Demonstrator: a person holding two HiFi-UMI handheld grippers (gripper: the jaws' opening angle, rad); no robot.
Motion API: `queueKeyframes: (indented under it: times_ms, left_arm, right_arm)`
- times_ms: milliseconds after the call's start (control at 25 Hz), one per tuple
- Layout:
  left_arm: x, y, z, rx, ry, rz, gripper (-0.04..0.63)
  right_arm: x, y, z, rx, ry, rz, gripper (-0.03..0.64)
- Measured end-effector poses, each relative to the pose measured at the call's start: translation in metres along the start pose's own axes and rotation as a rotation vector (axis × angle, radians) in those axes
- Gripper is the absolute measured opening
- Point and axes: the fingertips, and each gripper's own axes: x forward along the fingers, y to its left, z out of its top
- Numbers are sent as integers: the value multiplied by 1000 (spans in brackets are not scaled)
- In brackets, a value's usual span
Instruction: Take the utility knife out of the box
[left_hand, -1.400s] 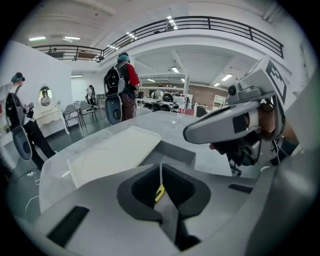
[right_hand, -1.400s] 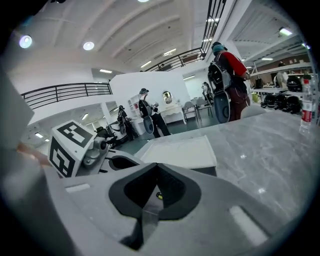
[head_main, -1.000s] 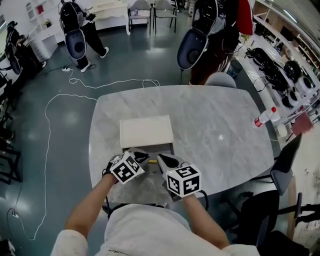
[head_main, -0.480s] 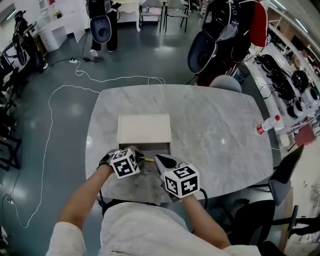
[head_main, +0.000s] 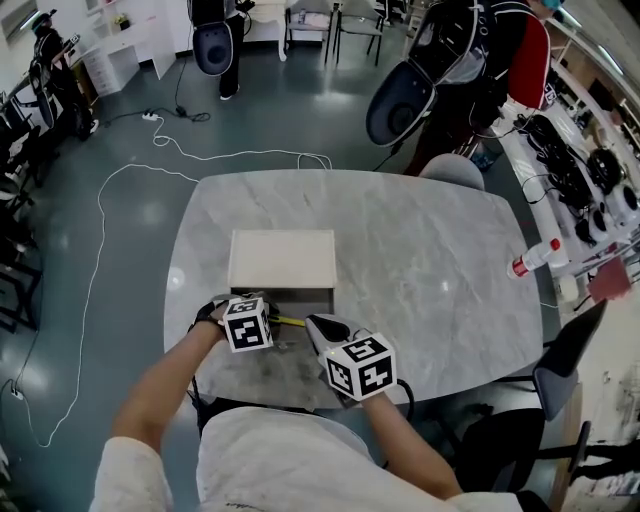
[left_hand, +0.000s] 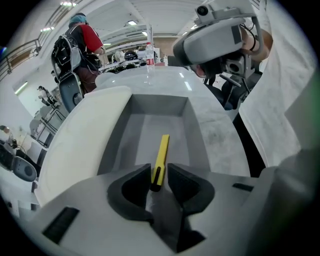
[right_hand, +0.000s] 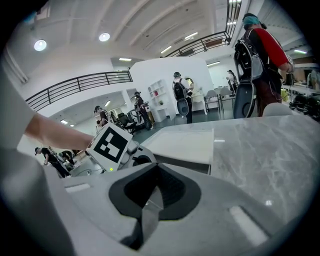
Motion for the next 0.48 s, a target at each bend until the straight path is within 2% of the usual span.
queueKeyframes:
  times_ms: [320, 480]
  left_arm:
    - [9, -1, -2, 69, 71, -36, 94]
    - [11, -2, -2, 75, 102, -70, 94]
  right_arm:
    - [1, -3, 2, -10, 7, 15, 5]
    - [0, -5, 1, -11, 12, 18, 5]
